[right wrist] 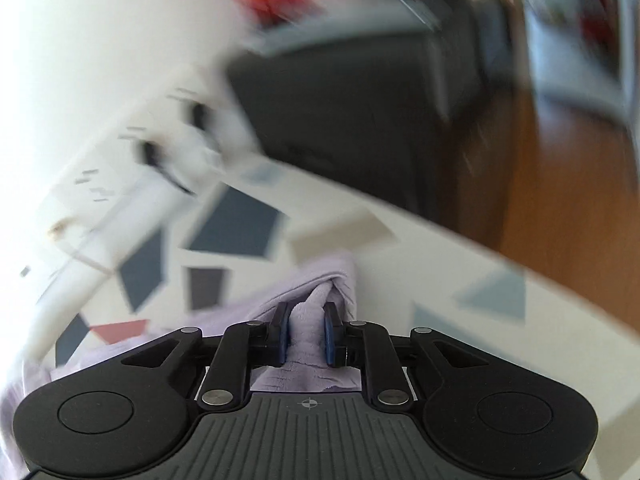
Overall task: Fold clothes
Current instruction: 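Grasp the rolled sleeve with the right tool and lay it beside the pink pocket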
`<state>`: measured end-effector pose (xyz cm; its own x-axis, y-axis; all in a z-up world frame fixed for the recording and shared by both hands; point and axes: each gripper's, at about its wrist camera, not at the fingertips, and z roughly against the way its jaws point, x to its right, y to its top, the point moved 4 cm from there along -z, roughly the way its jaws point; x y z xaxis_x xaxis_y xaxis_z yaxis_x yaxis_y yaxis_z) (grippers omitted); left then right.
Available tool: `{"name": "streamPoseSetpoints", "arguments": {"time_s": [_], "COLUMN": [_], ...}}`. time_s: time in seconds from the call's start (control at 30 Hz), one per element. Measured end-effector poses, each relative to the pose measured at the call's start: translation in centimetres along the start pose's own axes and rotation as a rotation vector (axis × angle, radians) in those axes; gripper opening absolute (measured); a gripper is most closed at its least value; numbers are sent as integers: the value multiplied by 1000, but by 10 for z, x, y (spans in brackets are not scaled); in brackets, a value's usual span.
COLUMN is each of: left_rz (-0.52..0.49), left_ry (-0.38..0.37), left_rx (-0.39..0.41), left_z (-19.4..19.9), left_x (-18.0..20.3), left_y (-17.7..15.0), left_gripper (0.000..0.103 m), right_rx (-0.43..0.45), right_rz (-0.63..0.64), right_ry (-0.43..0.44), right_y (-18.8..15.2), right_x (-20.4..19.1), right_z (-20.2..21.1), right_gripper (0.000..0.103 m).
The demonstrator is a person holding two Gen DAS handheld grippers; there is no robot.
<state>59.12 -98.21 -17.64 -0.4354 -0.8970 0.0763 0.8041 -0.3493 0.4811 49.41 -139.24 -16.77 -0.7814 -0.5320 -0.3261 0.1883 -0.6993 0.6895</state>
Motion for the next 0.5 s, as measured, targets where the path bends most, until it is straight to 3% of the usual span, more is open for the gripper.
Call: {"name": "streamPoseSetpoints", "arguments": {"time_s": [0.07,0.17,0.27,0.37,0.5], "left_rz": [17,41,49,42,23], "left_ry": [-6,-18,-34,-45,-55], "left_rx": [-7,-20,-27,-33,-25], "left_z": [-1,-4,-6,-6,-4], "left_x": [-4,-8,-8,-5,-4], "left_y": [-1,-2,-4,-6,-8], "left_gripper": [84,84,84,84,84], "right_rx": [53,61,-35,-155,-222], "right_rz": [122,316,441,509,538], "right_ry": [94,265,411,468,499], "right_y": [-4,-24,-58,-95,-110], "right_x": [-34,-90,-137,-166,-172], "right_z": [21,48,62,58,62], "right_gripper": [14,14,14,15,40]}}
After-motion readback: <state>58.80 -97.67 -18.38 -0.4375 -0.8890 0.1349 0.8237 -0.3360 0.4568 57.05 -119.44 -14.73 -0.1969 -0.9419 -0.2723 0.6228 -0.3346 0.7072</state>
